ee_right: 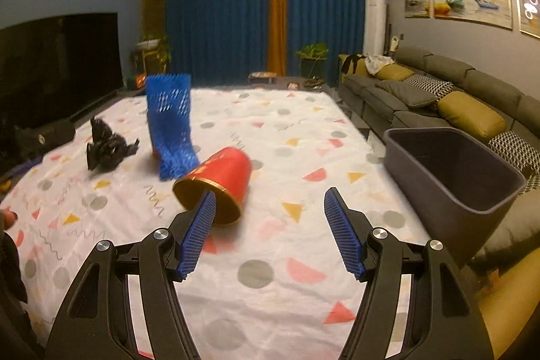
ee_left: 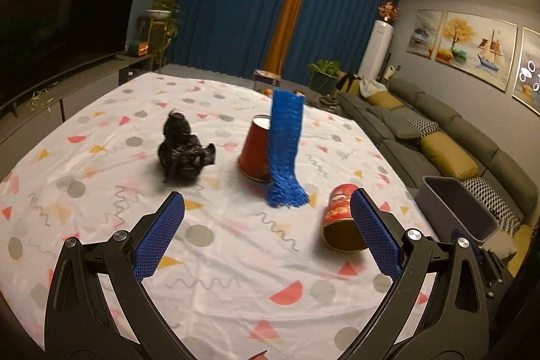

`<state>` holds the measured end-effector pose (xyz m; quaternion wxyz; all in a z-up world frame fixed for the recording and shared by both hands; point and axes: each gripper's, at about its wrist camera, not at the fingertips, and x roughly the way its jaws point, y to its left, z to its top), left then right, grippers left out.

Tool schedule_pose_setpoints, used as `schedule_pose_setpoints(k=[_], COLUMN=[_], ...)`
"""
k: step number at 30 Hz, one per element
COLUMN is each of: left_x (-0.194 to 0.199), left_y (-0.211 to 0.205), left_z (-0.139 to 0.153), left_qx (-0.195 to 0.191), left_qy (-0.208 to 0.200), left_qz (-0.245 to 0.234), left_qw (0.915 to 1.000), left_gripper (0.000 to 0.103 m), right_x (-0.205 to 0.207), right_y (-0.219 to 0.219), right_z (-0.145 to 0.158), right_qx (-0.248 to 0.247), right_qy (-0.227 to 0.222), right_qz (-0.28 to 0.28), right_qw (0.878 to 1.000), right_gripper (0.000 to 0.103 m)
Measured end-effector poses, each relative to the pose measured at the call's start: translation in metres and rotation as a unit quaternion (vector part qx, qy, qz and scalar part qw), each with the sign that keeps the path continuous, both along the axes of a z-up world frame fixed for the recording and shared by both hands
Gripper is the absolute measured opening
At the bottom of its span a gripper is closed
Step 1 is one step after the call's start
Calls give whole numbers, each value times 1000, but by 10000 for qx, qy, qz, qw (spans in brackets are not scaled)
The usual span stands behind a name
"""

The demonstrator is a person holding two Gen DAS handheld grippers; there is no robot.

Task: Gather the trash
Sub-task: 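Move both open tools back over the red cups and blue foam net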

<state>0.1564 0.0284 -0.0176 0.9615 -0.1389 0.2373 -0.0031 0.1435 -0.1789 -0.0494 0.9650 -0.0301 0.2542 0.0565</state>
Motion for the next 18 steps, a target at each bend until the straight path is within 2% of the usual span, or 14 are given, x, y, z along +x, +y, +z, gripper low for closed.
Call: schedule_pose_setpoints(k=[8, 18], left_x=[-1, 12], left_y=[16, 28], left_z=[-3, 0], left_qx=[-68, -33], left_qy=[-40, -54], left_qz=[40, 16], left_qw=[10000, 10000], left_gripper=[97, 97], right_x=[23, 57], right_y=[28, 47], right_z=[-15, -27], right_qx=[-384, -705], right_qy=[380, 704], right_qz=[194, 238], right_qw=[9984, 9947], right_gripper=[61, 44])
